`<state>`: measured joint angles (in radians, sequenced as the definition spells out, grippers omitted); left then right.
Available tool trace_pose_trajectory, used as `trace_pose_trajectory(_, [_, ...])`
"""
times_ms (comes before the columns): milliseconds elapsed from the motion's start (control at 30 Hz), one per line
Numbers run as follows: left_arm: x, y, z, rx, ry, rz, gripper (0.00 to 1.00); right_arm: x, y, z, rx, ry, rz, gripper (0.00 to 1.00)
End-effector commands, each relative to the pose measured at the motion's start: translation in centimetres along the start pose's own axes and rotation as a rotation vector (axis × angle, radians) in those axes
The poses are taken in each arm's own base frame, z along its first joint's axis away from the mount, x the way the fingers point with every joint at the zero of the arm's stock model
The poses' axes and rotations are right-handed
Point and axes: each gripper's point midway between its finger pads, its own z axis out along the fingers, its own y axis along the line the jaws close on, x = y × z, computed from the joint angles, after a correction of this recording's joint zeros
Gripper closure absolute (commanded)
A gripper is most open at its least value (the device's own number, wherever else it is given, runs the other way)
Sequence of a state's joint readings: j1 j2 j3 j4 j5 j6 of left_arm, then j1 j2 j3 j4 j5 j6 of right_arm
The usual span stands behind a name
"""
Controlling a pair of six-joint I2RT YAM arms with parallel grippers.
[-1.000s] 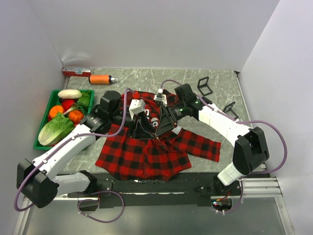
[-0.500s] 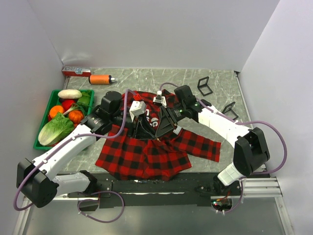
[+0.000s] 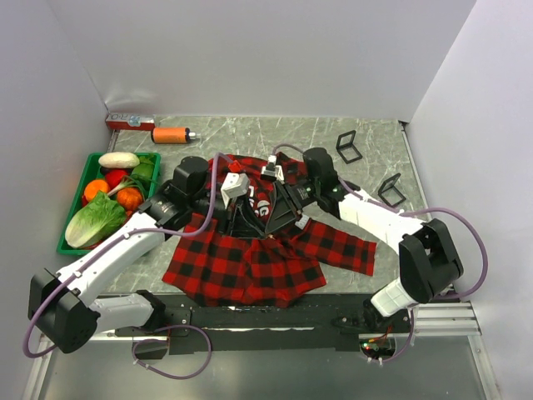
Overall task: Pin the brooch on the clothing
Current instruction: Pass from the right arm to the left
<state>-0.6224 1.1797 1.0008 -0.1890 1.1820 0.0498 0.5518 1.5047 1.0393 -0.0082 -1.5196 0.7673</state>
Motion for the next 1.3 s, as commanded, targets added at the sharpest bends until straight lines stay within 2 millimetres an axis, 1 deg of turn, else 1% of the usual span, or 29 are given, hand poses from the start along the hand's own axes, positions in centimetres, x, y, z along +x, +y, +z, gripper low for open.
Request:
trace_pose_trajectory(0, [-0.7,1.7,0.4,-0.114,-0.05,-0.039,0.99,-0.9,2.4,-0.4,-0.036,-0.034,-0.13,0.64])
trace_pose_trajectory(33, [-0.4,2.8,0.5,-0.161,-0.046,-0.064,0.99,-1.3,1.9,-0.5,-0.043,-0.041,-0.134,0.63])
trace_pose_trajectory(67, [-0.2,3.6,0.3,-0.209,-0.043,-0.075,0.99,-1.3,3.2,-0.6,-0.064,-0.055,-0.166,0.62])
trace_pose_trajectory(100, [-0.2,5.4,0.0,-0.311,-0.044,-0.089,0.99,-1.5,3.3,-1.0,-0.075,-0.077,-0.196,0.61])
trace_pose_trajectory(133, [-0.2,6.3,-0.2,-0.357,-0.051,-0.095,0.99,-2.2,2.2,-1.3,-0.089,-0.096,-0.16,0.61])
trace_pose_trajectory(167, [0.0,7.0,-0.5,-0.401,-0.055,-0.114,0.99,-2.3,2.1,-1.3,-0.096,-0.1,-0.118,0.63])
trace_pose_trajectory(200, [0.3,8.0,-0.9,-0.467,-0.058,-0.129,0.99,-2.4,1.6,-1.4,-0.091,-0.102,-0.136,0.61])
trace_pose_trajectory(267, [0.8,8.9,-1.1,-0.512,-0.058,-0.155,0.99,-2.7,1.0,-1.5,-0.081,-0.097,-0.178,0.54])
trace_pose_trajectory(300, [1.1,9.3,-1.1,-0.526,-0.056,-0.169,0.99,-3.2,1.1,-1.7,-0.083,-0.108,-0.181,0.44])
trace_pose_trajectory(333, [1.6,9.6,-1.0,-0.53,-0.046,-0.185,0.99,-3.6,0.9,-1.8,-0.081,-0.115,-0.181,0.39])
trace_pose_trajectory(400, [1.7,9.6,-0.7,-0.514,-0.036,-0.191,0.99,-4.1,1.2,-2.3,-0.073,-0.119,-0.2,0.32])
trace_pose_trajectory(467, [1.6,9.2,-0.5,-0.484,-0.045,-0.189,0.99,-4.2,1.3,-2.7,-0.063,-0.117,-0.205,0.31])
trace_pose_trajectory(533, [1.6,9.0,-0.4,-0.474,-0.047,-0.184,0.99,-4.2,1.5,-3.1,-0.057,-0.125,-0.206,0.24])
trace_pose_trajectory(567, [1.7,9.1,-0.4,-0.473,-0.042,-0.186,0.99,-4.3,1.5,-3.6,-0.052,-0.136,-0.205,0.17])
trace_pose_trajectory(633, [1.8,9.3,-0.4,-0.482,-0.039,-0.194,0.99,-4.1,1.8,-4.1,-0.045,-0.152,-0.211,0.14])
trace_pose_trajectory(667, [1.8,9.4,-0.5,-0.493,-0.04,-0.198,0.99,-4.1,1.9,-4.3,-0.043,-0.161,-0.216,0.08])
trace_pose_trajectory(767, [1.6,9.3,-0.5,-0.491,-0.05,-0.196,0.99,-4.0,2.0,-5.1,-0.026,-0.186,-0.222,0.02])
trace_pose_trajectory(833, [1.2,9.1,-0.6,-0.488,-0.063,-0.197,0.99,-3.7,2.2,-5.5,-0.015,-0.202,-0.223,0.0])
trace_pose_trajectory(900, [0.9,9.1,-0.8,-0.501,-0.073,-0.195,0.99,-3.9,1.7,-6.1,0.001,-0.226,-0.206,0.0])
trace_pose_trajectory(933, [-0.1,9.2,-1.4,-0.519,-0.108,-0.173,0.99,-3.8,2.1,-6.2,0.014,-0.234,-0.29,0.0])
trace_pose_trajectory(967, [-0.2,9.4,-1.8,-0.534,-0.119,-0.176,0.99,-4.0,1.4,-6.4,0.019,-0.252,-0.178,0.0])
trace_pose_trajectory(1000, [-0.6,9.7,-2.5,-0.555,-0.135,-0.173,0.99,-3.9,2.4,-6.5,0.034,-0.271,-0.206,0.0])
trace_pose_trajectory(1033, [-0.6,9.9,-2.9,-0.568,-0.139,-0.183,0.99,-4.1,1.2,-6.5,0.086,-0.284,-0.361,0.0])
trace_pose_trajectory(1067, [-0.7,10.1,-3.2,-0.578,-0.142,-0.187,0.99,-5.0,-0.1,-6.9,0.22,-0.369,-0.118,0.0])
trace_pose_trajectory(1100, [-0.9,10.3,-3.6,-0.588,-0.146,-0.189,0.99,-4.4,-1.0,-7.4,0.354,-0.363,-0.147,0.0])
trace_pose_trajectory(1133, [-1.1,10.3,-3.8,-0.591,-0.148,-0.185,0.99,-4.7,-1.5,-8.0,0.46,-0.343,-0.282,0.0])
trace_pose_trajectory(1167, [-1.1,10.3,-3.8,-0.592,-0.148,-0.185,0.99,-4.8,-1.6,-8.5,0.503,-0.363,-0.265,0.0])
trace_pose_trajectory(1200, [-1.5,10.4,-4.3,-0.609,-0.158,-0.177,0.99,-5.5,-1.7,-10.0,0.632,-0.445,-0.301,0.0])
trace_pose_trajectory(1267, [-1.7,10.6,-4.7,-0.631,-0.162,-0.167,0.99,-5.5,-1.5,-11.0,0.763,-0.516,-0.322,0.0])
